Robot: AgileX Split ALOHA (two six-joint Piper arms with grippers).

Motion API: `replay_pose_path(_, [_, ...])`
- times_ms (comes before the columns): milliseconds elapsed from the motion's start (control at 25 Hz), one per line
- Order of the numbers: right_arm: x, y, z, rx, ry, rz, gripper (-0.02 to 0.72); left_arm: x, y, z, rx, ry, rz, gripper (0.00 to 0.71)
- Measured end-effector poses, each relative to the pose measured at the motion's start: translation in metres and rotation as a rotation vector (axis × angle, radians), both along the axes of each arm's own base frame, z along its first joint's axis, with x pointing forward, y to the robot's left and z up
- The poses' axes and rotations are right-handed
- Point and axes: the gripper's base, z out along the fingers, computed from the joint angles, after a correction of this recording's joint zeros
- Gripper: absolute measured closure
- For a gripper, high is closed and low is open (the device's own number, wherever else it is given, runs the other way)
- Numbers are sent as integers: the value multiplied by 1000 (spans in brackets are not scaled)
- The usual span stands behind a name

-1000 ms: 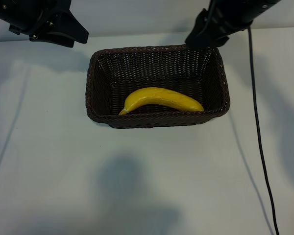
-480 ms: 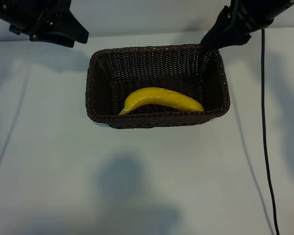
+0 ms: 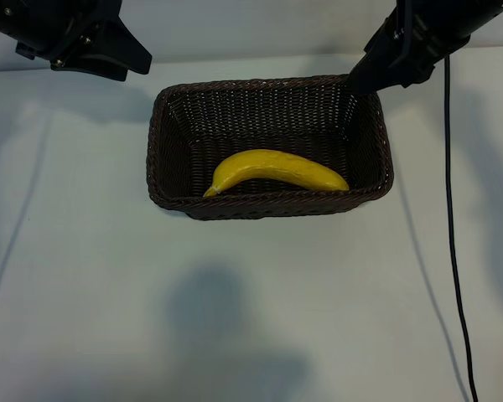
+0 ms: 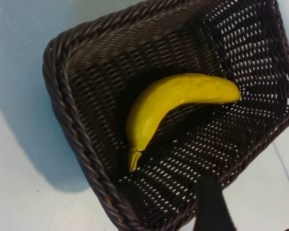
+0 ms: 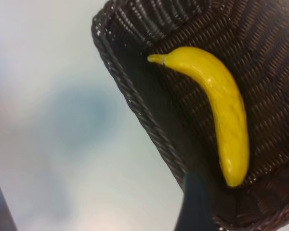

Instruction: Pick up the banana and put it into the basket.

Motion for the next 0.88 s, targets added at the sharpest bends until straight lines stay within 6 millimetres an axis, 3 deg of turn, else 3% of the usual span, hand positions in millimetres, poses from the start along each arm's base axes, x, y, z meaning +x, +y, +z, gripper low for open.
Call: replay_pose_path(880, [0, -2, -1, -27, -8, 1, 181, 0, 0, 0, 0, -1, -1, 257])
